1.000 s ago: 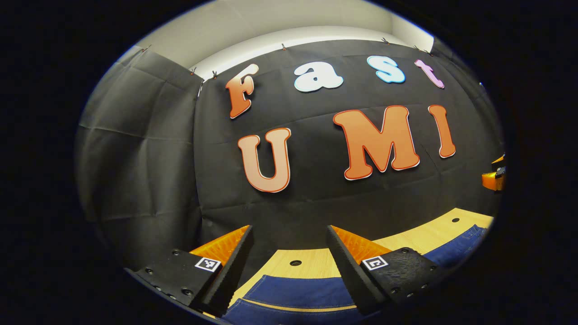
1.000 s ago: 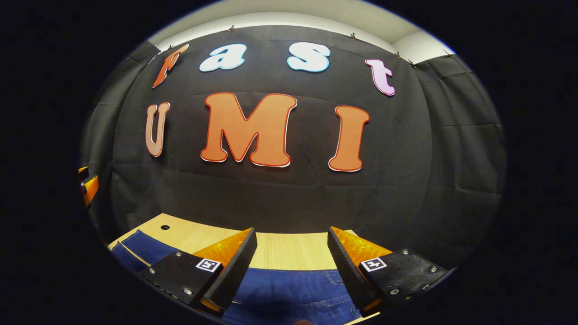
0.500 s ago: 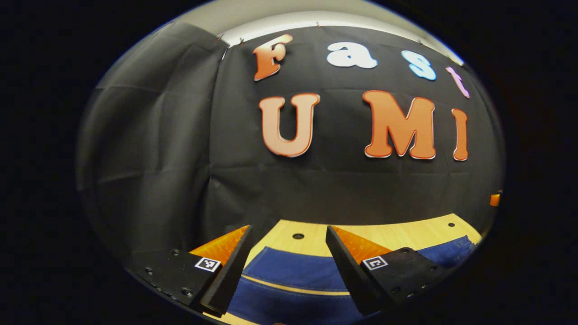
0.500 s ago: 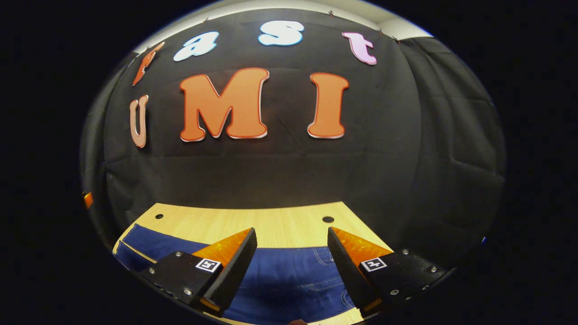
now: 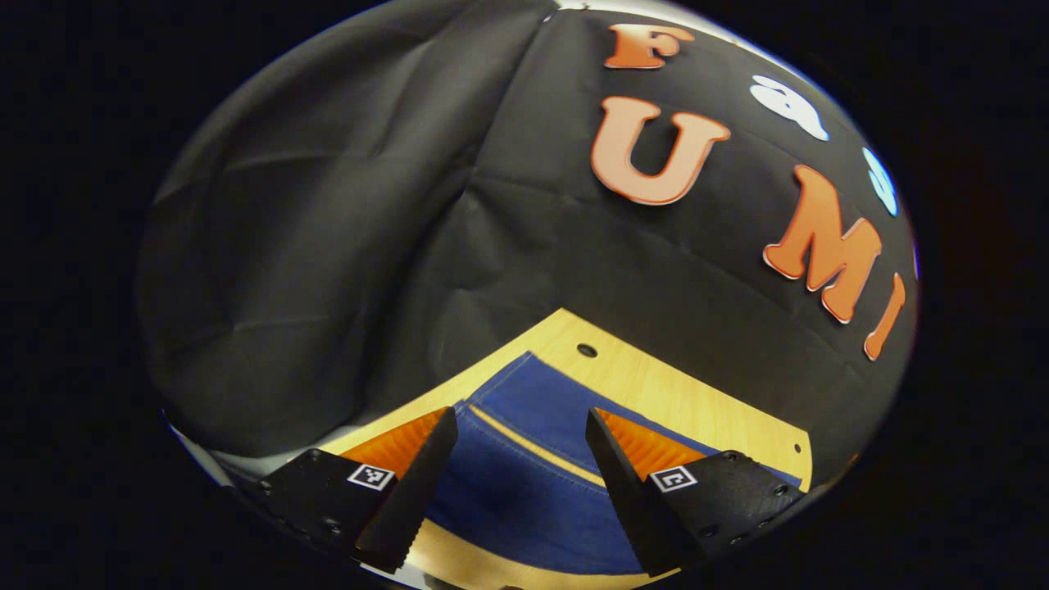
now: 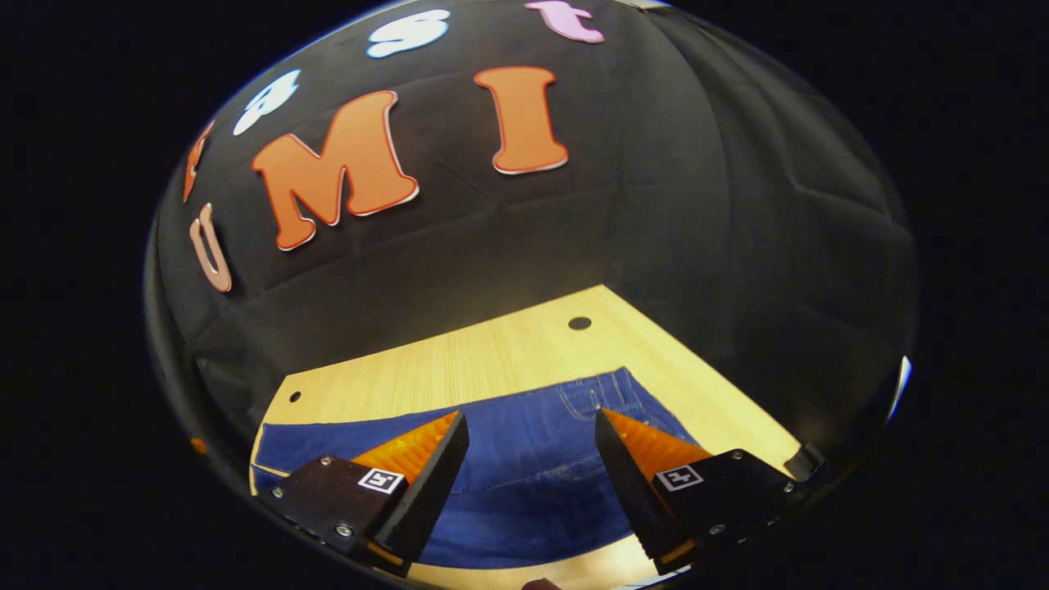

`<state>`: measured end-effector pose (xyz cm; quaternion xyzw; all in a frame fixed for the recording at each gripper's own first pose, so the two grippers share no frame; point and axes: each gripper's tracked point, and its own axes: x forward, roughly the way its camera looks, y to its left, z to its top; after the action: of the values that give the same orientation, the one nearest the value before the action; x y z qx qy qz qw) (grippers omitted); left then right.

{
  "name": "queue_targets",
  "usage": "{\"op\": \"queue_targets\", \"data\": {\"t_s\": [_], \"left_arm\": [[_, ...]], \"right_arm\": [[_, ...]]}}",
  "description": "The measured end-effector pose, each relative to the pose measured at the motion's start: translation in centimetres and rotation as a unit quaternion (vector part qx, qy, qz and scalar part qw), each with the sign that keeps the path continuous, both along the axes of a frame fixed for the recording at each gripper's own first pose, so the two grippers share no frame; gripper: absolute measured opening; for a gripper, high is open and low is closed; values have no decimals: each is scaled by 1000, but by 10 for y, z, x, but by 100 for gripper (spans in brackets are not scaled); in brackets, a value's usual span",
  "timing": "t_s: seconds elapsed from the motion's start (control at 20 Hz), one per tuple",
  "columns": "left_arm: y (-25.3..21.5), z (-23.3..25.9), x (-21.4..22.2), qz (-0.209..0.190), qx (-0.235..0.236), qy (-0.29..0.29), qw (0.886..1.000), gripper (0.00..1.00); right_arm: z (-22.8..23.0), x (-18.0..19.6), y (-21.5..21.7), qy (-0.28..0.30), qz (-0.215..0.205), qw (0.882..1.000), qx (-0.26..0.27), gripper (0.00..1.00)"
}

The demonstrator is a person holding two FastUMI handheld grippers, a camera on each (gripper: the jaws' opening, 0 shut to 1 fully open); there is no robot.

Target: Grasp the waist and the cuffs of the jeans and fold them to make the two legs overlap; first hold the waist and fold one-third of the jeans toward the cuffs, then hold the cuffs and fold the remaining one-third in the same direction to finish folding.

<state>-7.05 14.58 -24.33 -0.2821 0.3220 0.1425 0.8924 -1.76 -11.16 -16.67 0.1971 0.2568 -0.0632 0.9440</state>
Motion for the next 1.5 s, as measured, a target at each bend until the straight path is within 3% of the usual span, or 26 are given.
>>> {"op": "queue_targets", "data": {"t_s": [0.15, 0.3, 0.6, 0.8, 1.05, 1.15, 1.2, 1.3, 1.35, 1.5], "left_arm": [[10, -32, -20, 28, -75, 44, 996, 98], [8, -65, -32, 60, -155, 84, 982, 97], [28, -114, -52, 117, -238, 129, 955, 98], [34, -131, -70, 129, -272, 155, 941, 98], [31, -156, -60, 115, -289, 151, 938, 98], [34, -159, -54, 106, -298, 123, 941, 87], [33, -160, -49, 105, -304, 112, 940, 87], [32, -164, -46, 102, -315, 100, 938, 86], [33, -164, -43, 101, -320, 93, 937, 81], [33, -164, -37, 106, -333, 77, 934, 81]], "right_arm": [[-23, -2, -3, 33, -3, 999, 35, 96], [-41, -8, -5, 62, -11, 995, 72, 97], [-67, -16, -5, 103, -42, 983, 145, 97], [-80, -20, -3, 117, -48, 980, 153, 97], [-85, -25, -1, 121, -56, 977, 164, 97], [-90, -29, -3, 122, -61, 974, 180, 97], [-97, -33, -5, 128, -62, 972, 187, 97], [-115, -45, -12, 149, -66, 965, 205, 97], [-123, -50, -15, 154, -76, 961, 218, 97], [-137, -62, -30, 165, -112, 943, 266, 97]]}}
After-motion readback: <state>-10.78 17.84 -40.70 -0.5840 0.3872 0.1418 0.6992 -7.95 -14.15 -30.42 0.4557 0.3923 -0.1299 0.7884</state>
